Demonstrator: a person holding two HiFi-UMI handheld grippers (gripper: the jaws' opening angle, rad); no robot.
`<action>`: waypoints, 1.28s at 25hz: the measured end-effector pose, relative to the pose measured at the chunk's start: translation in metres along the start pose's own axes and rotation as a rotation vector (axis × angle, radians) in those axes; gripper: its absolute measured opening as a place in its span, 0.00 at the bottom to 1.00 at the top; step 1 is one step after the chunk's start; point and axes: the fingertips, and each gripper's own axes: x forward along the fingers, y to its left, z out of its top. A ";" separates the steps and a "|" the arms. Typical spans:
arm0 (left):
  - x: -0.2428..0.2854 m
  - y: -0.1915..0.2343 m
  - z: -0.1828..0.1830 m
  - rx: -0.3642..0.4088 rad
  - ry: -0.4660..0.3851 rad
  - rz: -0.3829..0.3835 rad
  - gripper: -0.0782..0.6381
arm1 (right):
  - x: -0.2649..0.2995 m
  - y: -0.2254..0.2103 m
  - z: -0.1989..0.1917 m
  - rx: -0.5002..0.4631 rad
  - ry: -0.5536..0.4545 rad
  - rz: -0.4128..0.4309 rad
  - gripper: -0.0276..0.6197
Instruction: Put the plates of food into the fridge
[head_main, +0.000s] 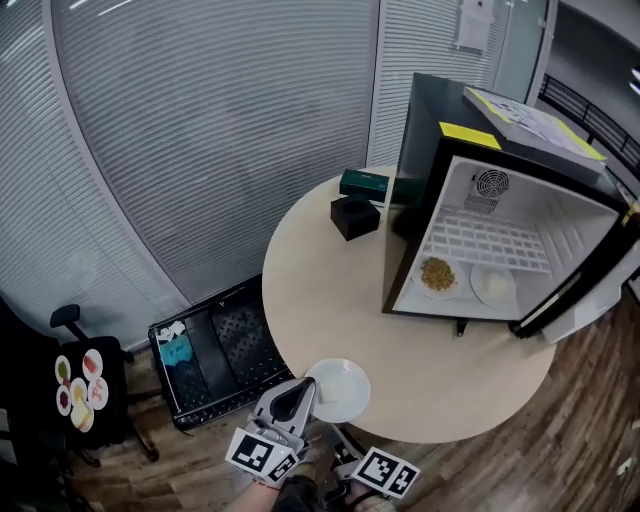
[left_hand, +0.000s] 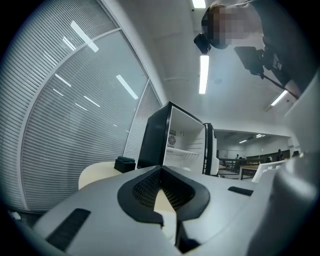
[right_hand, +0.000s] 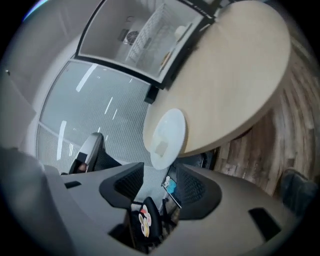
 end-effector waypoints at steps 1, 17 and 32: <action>0.001 0.002 -0.003 0.001 0.014 -0.024 0.12 | 0.004 -0.002 -0.001 0.037 -0.025 -0.006 0.33; 0.012 0.026 -0.031 -0.044 0.081 -0.222 0.12 | 0.040 -0.027 0.013 0.316 -0.344 0.052 0.33; -0.005 0.030 -0.061 -0.078 0.125 -0.226 0.12 | 0.036 -0.023 0.014 0.427 -0.410 0.230 0.12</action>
